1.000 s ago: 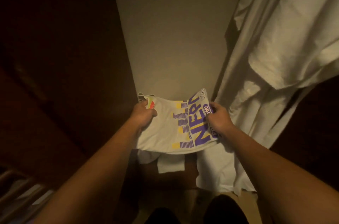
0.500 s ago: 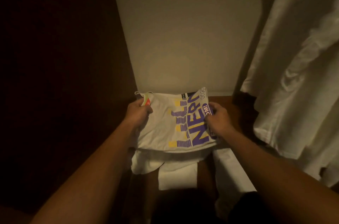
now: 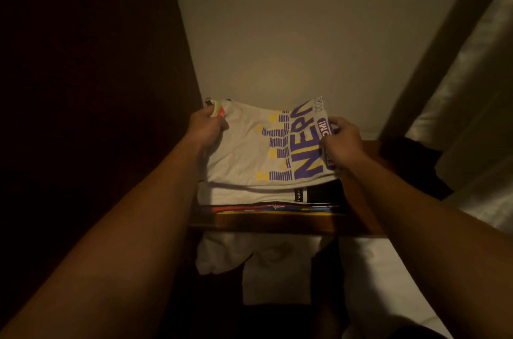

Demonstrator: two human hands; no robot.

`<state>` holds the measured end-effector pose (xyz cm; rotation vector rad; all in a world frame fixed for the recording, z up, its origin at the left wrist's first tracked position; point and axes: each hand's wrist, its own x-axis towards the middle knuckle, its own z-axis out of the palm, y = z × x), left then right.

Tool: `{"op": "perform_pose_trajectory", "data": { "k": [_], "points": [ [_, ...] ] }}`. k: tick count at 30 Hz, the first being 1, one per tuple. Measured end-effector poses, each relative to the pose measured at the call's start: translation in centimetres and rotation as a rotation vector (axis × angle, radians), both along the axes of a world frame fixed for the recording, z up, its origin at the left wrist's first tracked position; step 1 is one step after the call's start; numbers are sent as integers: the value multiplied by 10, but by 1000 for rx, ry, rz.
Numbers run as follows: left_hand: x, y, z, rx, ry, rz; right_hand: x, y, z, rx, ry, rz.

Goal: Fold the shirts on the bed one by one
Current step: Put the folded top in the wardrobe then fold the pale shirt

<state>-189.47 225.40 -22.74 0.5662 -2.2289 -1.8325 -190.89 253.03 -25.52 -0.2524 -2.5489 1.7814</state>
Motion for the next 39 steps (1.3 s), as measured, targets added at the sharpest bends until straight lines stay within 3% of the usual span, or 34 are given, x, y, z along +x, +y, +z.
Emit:
{"op": "perform_pose_trajectory", "data": {
  "k": [6, 9, 13, 16, 18, 20, 22, 23, 25, 27, 30, 34, 37, 39],
  "points": [
    [-1, -14, -45, -61, -129, -50, 3, 8, -38, 26, -168, -19],
    [5, -20, -68, -189, -254, -101, 6, 13, -48, 8, -195, -36],
    [-1, -23, -77, -229, -192, 32, 0, 15, -45, -42, -134, -90],
    [3, -28, -85, -309, -204, 50, 5, 23, -59, 35, -174, -48],
    [11, -25, -95, -530, -269, 26, 9, 26, -69, 259, -206, 23],
    [21, -16, -102, -936, -263, 16, 11, 22, -69, 621, -152, 88],
    [26, -2, -103, -1268, -64, -58, 14, 10, -61, 908, 54, 110],
    [26, 4, -106, -1337, 22, -138, 15, 3, -58, 982, 168, 138],
    [27, 11, -114, -1345, -7, -362, 17, -6, -60, 1038, 241, 285],
    [29, 8, -128, -1270, -218, -530, 17, -5, -74, 1107, 140, 495],
    [32, 2, -137, -1147, -397, -572, 16, 8, -88, 1177, 41, 624],
    [33, 8, -125, -1276, -417, -544, 12, 5, -76, 1206, -28, 668],
    [40, 13, -105, -1456, -329, -554, 18, 6, -59, 1205, -55, 666],
    [46, 18, -89, -1467, -280, -610, 26, 9, -50, 1207, -33, 662]
  ]
}}
